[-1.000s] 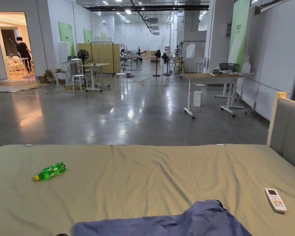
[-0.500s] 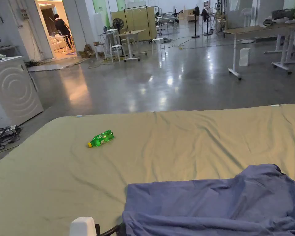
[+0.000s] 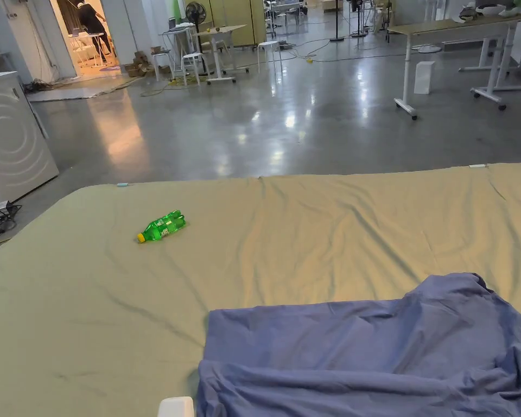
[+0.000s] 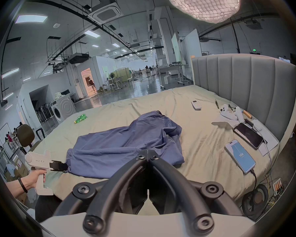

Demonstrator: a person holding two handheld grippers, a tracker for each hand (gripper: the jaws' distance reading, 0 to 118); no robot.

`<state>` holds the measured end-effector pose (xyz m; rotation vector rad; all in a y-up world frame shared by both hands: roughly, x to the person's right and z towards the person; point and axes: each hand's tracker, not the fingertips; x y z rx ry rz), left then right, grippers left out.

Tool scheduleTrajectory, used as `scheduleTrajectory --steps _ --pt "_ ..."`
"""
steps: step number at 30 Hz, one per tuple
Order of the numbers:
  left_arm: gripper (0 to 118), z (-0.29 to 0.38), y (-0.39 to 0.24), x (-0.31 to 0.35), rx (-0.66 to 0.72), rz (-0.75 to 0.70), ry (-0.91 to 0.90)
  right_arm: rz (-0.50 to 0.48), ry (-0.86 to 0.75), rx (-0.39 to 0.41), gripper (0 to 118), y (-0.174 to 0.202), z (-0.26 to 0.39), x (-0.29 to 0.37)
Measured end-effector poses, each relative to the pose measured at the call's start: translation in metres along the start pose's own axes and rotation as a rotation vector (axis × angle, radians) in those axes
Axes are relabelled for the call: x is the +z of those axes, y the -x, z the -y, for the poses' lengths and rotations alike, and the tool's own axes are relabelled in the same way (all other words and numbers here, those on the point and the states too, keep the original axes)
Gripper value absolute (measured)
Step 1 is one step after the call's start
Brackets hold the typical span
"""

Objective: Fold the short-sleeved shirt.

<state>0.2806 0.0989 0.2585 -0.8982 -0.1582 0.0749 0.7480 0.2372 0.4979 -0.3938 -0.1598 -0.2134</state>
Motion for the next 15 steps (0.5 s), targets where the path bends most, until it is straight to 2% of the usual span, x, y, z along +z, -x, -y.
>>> scheduleTrajectory --steps 3,5,6,8,9,12,15 --pt "8 0.005 -0.019 -0.008 -0.167 -0.062 0.02 0.009 0.012 -0.003 0 -0.006 -0.001 -0.011" --pt "8 0.005 -0.02 -0.018 -0.223 -0.078 0.052 0.077 0.005 0.009 1 -0.017 -0.001 -0.027" --pt "8 0.002 -0.02 -0.019 -0.206 -0.072 0.053 0.106 0.013 -0.009 13 -0.025 -0.001 -0.039" --pt "8 -0.003 -0.019 -0.017 -0.192 -0.066 0.066 0.136 0.042 -0.044 65 -0.04 0.0 -0.068" --pt "8 -0.003 -0.017 -0.017 -0.189 -0.06 0.072 0.125 0.081 -0.057 81 -0.042 -0.003 -0.083" --pt "8 -0.007 -0.015 -0.015 -0.162 -0.038 0.086 0.101 0.162 -0.084 80 -0.057 0.009 -0.133" --pt "8 -0.008 -0.012 -0.015 -0.126 -0.018 0.093 0.157 0.272 -0.088 80 -0.065 0.024 -0.181"
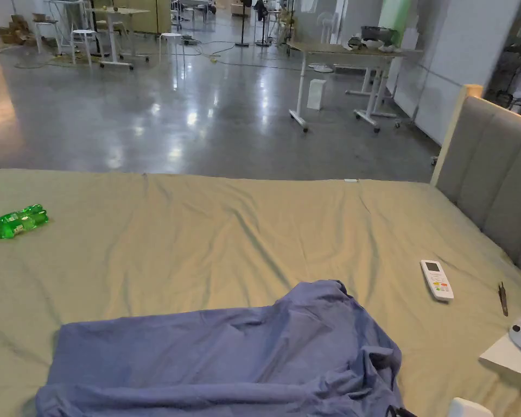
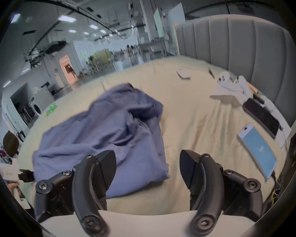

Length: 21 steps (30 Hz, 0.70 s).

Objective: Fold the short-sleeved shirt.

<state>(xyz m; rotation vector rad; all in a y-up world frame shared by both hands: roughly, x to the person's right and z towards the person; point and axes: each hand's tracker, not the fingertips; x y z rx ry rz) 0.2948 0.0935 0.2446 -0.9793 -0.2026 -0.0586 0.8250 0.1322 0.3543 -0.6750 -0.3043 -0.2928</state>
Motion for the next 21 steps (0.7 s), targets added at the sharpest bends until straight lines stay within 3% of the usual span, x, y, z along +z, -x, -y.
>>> scheduleTrajectory --steps 2,3,5,6,7,9,12,14,17,19,21 --pt "8 0.0 -0.005 0.007 0.009 0.008 -0.002 0.047 0.07 0.018 74 -0.006 0.01 -0.035" --pt "8 0.0 -0.005 0.007 0.011 0.011 -0.003 0.039 0.108 0.016 59 -0.007 0.014 -0.047" --pt "8 0.0 0.0 0.003 0.014 0.013 -0.004 0.006 0.155 0.024 52 -0.007 0.022 -0.059" --pt "8 0.0 0.001 0.003 0.013 0.014 -0.005 0.04 0.092 0.067 36 -0.004 0.022 -0.05" --pt "8 0.002 0.0 0.003 0.012 0.013 -0.008 0.022 0.072 0.08 36 -0.003 0.02 -0.046" --pt "8 0.005 -0.003 0.005 -0.007 0.003 -0.028 -0.001 0.077 0.066 12 -0.004 0.018 -0.042" --pt "8 0.002 0.002 0.009 -0.019 0.016 -0.033 -0.001 0.081 0.062 11 -0.002 0.017 -0.039" --pt "8 -0.007 0.013 0.019 0.073 0.051 -0.033 0.004 0.059 0.055 11 0.002 0.012 -0.024" --pt "7 -0.014 0.022 0.06 0.021 -0.025 -0.232 0.071 -0.011 0.104 11 0.008 0.003 0.005" --pt "7 -0.02 0.034 0.079 0.096 0.034 -0.218 0.052 -0.024 0.081 11 0.009 0.002 0.018" --pt "7 -0.015 0.038 0.092 0.086 0.043 -0.225 0.042 -0.042 0.06 11 0.007 0.005 0.039"
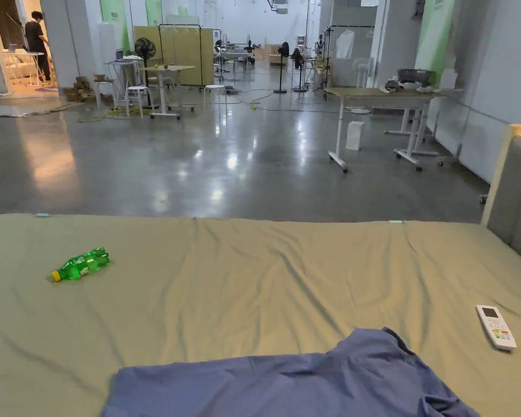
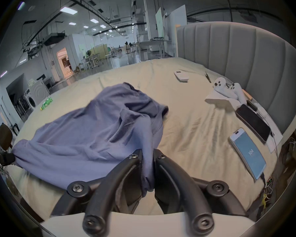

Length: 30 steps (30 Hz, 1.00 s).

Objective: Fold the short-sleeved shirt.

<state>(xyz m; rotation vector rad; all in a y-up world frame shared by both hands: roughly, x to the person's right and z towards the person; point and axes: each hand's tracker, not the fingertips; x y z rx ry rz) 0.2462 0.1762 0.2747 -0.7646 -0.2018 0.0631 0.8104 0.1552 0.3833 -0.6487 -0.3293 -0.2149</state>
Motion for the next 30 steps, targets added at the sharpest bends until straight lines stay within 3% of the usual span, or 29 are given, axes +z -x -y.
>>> scheduleTrajectory --steps 7,12,13,14,15,16,18,20,23,25,30 --pt "7 0.055 0.01 0.05 -0.024 0.02 0.045 0.022 0.021 0.009 11 -0.019 0.047 0.062" --pt "9 0.096 0.015 0.041 -0.078 0.007 0.119 0.029 0.09 0.036 11 -0.013 0.078 0.078" --pt "18 0.101 0.016 0.038 -0.079 0.009 0.117 0.029 0.102 0.042 13 -0.014 0.081 0.071" --pt "37 0.105 0.017 0.035 -0.088 0.005 0.106 0.028 0.12 0.043 23 -0.014 0.083 0.067" --pt "63 0.107 0.017 0.033 -0.111 -0.008 0.094 0.024 0.162 0.053 44 -0.013 0.084 0.062" --pt "63 0.105 0.009 0.035 -0.126 -0.032 0.094 0.029 0.163 0.051 44 -0.014 0.085 0.061" --pt "69 0.101 0.015 0.035 -0.077 -0.04 0.085 0.039 0.157 0.037 56 -0.022 0.084 0.057" --pt "69 0.087 0.017 0.049 0.006 -0.003 0.024 0.057 0.091 -0.014 56 -0.027 0.073 0.068" --pt "69 0.053 0.009 0.079 -0.014 0.008 -0.125 0.032 -0.047 -0.036 58 -0.023 0.043 0.099" --pt "69 0.029 -0.003 0.11 -0.046 0.034 -0.243 0.002 -0.154 0.015 66 -0.012 0.021 0.125" --pt "68 -0.009 -0.057 0.189 -0.154 0.045 -0.59 -0.067 -0.494 0.145 67 0.033 -0.013 0.197"
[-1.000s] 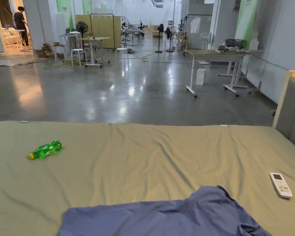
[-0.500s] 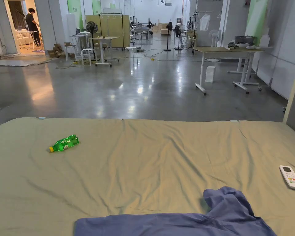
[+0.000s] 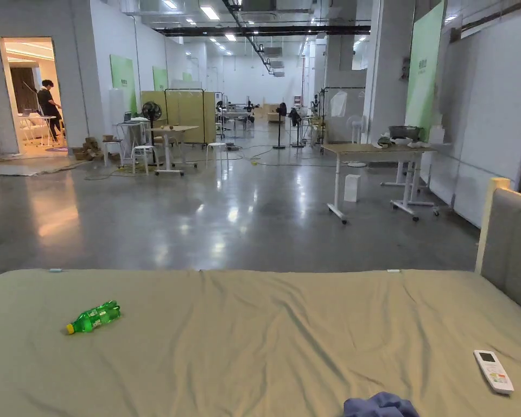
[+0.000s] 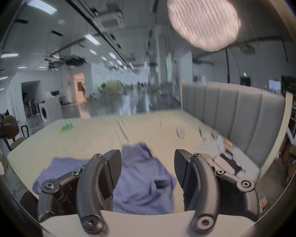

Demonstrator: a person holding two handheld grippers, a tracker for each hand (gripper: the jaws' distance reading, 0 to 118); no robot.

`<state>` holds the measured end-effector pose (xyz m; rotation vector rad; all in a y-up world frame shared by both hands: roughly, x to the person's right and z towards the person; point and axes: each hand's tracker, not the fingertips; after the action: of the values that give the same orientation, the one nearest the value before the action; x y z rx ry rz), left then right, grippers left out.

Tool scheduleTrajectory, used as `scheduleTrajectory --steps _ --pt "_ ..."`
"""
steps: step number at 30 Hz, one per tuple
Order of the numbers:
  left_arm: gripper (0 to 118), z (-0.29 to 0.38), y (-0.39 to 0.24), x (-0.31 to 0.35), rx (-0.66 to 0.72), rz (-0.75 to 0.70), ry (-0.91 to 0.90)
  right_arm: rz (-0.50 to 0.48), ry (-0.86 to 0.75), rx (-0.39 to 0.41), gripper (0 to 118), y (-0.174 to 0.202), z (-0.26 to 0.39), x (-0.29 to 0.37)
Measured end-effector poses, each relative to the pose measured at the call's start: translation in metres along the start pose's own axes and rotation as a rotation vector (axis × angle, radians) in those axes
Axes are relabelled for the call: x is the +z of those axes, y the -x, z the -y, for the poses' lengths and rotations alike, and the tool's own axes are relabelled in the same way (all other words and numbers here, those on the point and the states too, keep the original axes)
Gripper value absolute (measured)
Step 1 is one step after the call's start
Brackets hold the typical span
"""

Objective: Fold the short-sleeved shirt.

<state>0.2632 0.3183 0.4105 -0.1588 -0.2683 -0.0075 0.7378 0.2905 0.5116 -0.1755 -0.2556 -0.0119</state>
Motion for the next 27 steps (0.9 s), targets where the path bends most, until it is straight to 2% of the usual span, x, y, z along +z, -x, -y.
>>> scheduleTrajectory --steps 4,5,7,8,10,11,12,14,17,19,23,24,27 --pt "66 -0.029 -0.032 0.026 -0.048 0.007 -0.131 -0.093 -0.135 0.035 67 0.023 -0.023 0.019" --pt "61 -0.033 -0.042 0.032 -0.078 0.009 -0.16 -0.112 -0.154 0.046 67 0.028 -0.027 0.023" --pt "35 -0.035 -0.052 0.038 -0.146 0.0 -0.193 -0.126 -0.128 0.031 64 0.034 -0.028 0.023" --pt "24 -0.036 -0.059 0.041 -0.183 -0.001 -0.201 -0.139 -0.121 0.023 54 0.038 -0.027 0.025" --pt "12 -0.036 -0.063 0.045 -0.198 0.012 -0.2 -0.168 -0.127 0.036 20 0.045 -0.027 0.029" --pt "2 -0.036 -0.065 0.047 -0.191 0.027 -0.191 -0.173 -0.131 0.045 13 0.047 -0.025 0.029" --pt "1 -0.035 -0.066 0.049 -0.179 0.056 -0.181 -0.182 -0.133 0.06 12 0.05 -0.024 0.031" --pt "0 -0.035 -0.067 0.049 -0.168 0.08 -0.157 -0.187 -0.121 0.084 2 0.055 -0.021 0.032" --pt "0 -0.032 -0.069 0.048 -0.184 0.071 -0.132 -0.164 -0.157 0.148 0 0.059 -0.021 0.035" --pt "0 -0.032 -0.067 0.046 -0.169 0.071 -0.115 -0.195 -0.102 0.109 0 0.058 -0.019 0.032" --pt "0 -0.032 -0.063 0.044 -0.139 0.074 -0.108 -0.186 -0.094 0.087 0 0.055 -0.022 0.032" --pt "0 -0.031 -0.062 0.043 -0.141 0.075 -0.107 -0.185 -0.121 0.107 0 0.055 -0.023 0.033" --pt "0 -0.03 -0.06 0.04 -0.144 0.073 -0.083 -0.182 -0.096 0.079 0 0.054 -0.024 0.032"
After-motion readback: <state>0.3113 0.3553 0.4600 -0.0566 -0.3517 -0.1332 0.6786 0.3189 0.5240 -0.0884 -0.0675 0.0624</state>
